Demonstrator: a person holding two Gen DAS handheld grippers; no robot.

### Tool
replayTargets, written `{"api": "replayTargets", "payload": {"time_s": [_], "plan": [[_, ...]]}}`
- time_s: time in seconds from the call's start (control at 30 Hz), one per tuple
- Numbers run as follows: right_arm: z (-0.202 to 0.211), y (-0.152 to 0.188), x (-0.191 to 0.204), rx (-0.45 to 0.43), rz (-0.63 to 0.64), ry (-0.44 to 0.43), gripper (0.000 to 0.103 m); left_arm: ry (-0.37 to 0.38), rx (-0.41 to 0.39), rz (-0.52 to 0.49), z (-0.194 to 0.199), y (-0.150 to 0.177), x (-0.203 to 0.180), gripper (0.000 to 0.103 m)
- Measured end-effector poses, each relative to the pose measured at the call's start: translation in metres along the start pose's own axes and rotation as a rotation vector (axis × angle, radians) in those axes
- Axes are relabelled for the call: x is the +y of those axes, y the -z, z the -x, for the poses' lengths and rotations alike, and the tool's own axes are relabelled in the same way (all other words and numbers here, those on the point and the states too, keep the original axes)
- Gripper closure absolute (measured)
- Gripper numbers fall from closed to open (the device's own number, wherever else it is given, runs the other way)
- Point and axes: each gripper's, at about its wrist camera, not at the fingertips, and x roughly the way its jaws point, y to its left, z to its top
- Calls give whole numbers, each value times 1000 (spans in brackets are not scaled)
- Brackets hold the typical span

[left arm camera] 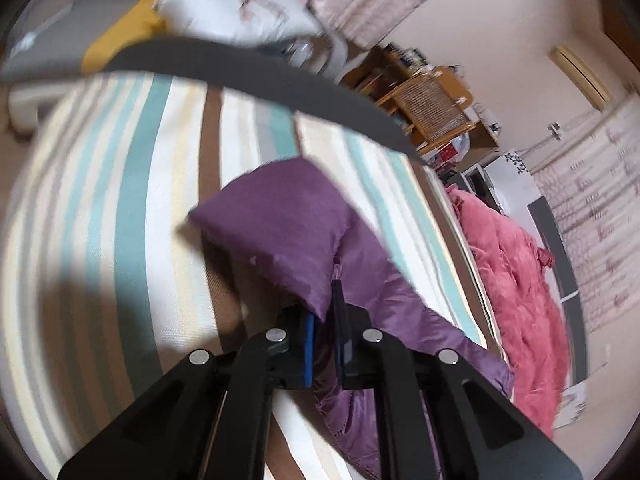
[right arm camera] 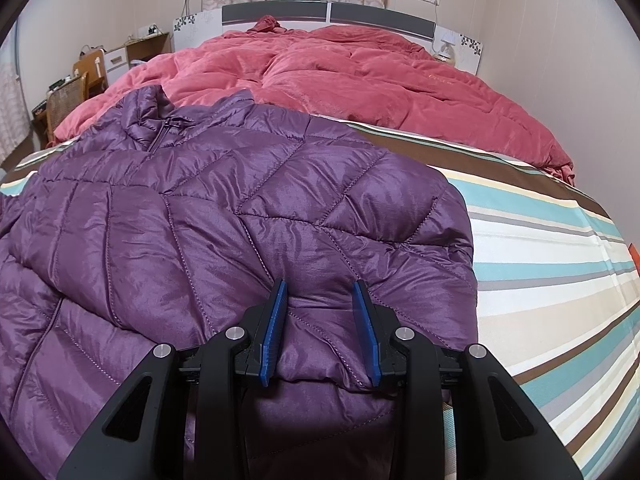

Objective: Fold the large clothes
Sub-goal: 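Grasp the other sleeve cuff with the left gripper and lift it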

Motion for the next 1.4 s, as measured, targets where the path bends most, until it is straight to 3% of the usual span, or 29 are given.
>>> {"api": "replayTargets", "payload": {"time_s": [0.2, 0.27, 0.5, 0.73, 1.4], "plan": [[0, 0, 1, 0, 0, 0, 69, 39, -150, -236, 47, 15, -49, 97], [0, 0, 3, 0, 0, 0, 69, 73, -162, -301, 57, 22, -64, 97], [0, 0, 3, -1, -1, -1, 69, 113, -140, -498, 74, 56, -113, 97], [0, 0, 0, -2, -2, -3, 69, 206, -69, -707, 103, 117, -162, 97], [0, -1, 1, -4, -10, -14, 69, 429, 84, -1126, 179, 273, -239, 97]]}}
